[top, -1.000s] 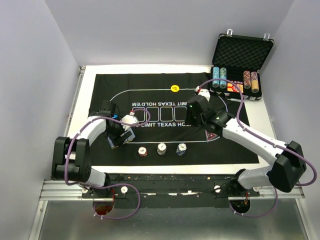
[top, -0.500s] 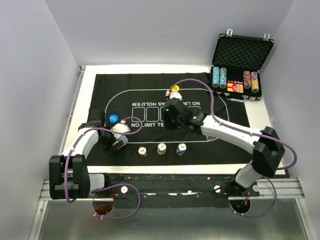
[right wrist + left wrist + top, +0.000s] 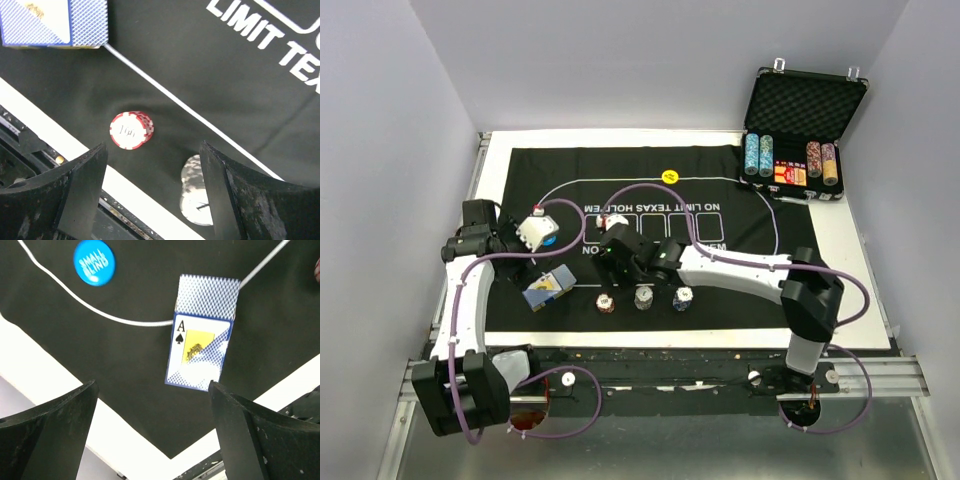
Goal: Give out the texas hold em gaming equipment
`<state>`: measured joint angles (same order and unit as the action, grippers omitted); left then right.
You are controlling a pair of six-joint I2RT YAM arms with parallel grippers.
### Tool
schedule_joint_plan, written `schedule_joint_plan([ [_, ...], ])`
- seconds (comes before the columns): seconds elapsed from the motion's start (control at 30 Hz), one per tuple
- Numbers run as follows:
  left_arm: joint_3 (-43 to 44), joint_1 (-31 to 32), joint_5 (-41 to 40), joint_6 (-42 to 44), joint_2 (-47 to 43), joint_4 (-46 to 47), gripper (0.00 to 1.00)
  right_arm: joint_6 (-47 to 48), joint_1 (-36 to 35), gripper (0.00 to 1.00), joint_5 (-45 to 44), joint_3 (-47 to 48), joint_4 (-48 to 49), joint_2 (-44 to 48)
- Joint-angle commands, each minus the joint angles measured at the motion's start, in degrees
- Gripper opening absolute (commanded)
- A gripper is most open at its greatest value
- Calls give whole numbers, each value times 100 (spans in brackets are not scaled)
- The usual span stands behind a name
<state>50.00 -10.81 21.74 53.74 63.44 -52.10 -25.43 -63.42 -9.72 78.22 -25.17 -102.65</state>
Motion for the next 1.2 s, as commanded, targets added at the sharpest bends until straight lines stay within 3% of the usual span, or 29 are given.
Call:
schedule_joint_plan([
  [0.0,580,-62,963,-626,-297,-398,99,126,-258,83,391,326,-146,-448],
  [0.23,1275,-79,1429,-1471,-165,-732,99,144,-329,85,365,501,-234,-1046],
  [0.73,1135,-71,1615,-2271,-297,-108,99,161,-479,82,269,862,-181,-1617],
  [1.17,871,-97,1325,-2271,-402,191,99,179,-470,60,128,941,-269,-1706],
])
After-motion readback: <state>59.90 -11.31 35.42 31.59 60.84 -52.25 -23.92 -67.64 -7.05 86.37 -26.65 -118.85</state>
